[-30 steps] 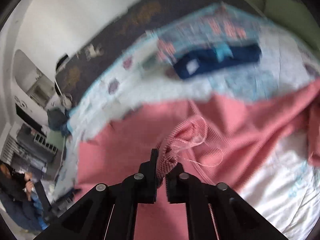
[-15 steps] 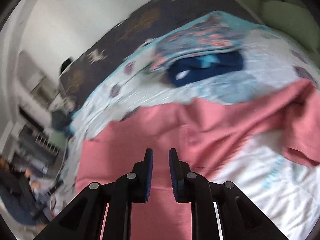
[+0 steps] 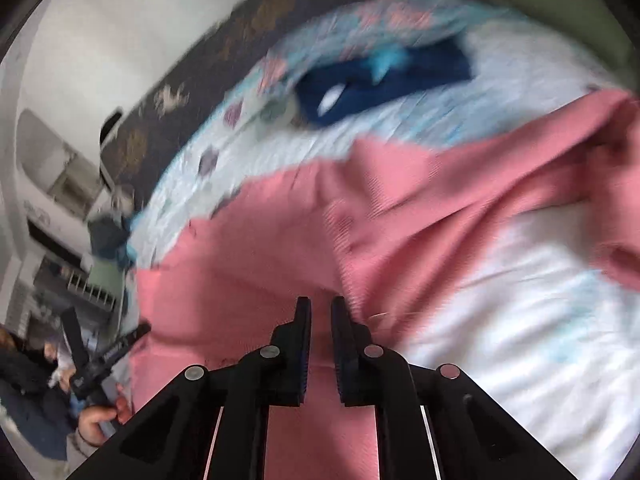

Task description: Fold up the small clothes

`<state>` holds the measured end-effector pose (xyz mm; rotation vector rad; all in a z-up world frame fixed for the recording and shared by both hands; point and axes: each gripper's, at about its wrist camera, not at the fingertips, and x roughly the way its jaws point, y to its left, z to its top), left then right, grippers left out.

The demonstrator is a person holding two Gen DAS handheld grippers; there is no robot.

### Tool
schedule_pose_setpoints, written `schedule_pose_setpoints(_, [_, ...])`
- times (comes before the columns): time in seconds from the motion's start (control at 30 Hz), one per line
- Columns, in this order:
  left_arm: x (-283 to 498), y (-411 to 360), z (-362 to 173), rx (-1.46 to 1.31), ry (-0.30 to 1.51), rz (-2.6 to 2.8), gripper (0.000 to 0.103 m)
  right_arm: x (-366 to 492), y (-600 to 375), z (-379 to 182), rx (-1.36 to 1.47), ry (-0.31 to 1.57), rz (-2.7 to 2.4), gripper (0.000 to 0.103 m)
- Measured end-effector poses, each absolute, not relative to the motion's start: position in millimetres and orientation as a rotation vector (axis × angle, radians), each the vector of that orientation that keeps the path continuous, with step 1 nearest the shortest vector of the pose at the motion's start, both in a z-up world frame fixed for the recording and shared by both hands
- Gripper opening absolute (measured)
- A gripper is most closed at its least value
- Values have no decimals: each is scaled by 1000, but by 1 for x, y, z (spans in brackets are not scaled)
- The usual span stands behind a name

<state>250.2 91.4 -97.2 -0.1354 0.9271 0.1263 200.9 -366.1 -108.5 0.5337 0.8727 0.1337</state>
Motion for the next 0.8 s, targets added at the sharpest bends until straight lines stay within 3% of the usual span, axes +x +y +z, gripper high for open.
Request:
schedule_pose_setpoints(0.13, [238,75,-65,-181,846,46,68,165,-427,-98,710,734,-21,38])
schedule_pose_setpoints(0.3, [233,2,-45,-166,837,-205,68,143,-480,-109,821,762,-192,39])
schedule_pose_setpoints(0.43, [237,-67,-62,-111,885,-366,68,140,-478,-103,582,805,-364,43])
schedule_pose_setpoints(0.5, [234,-106,-73,-64,919,-461,68,144,-467,-101,424,799,-384,60])
schedule_pose_setpoints(0.57, [230,-137,-82,-21,942,-506,68,147,-455,-98,270,789,-363,70])
schedule_pose_setpoints(0.8, [229,-188,-94,68,965,-527,68,172,-418,-103,-52,775,-324,76])
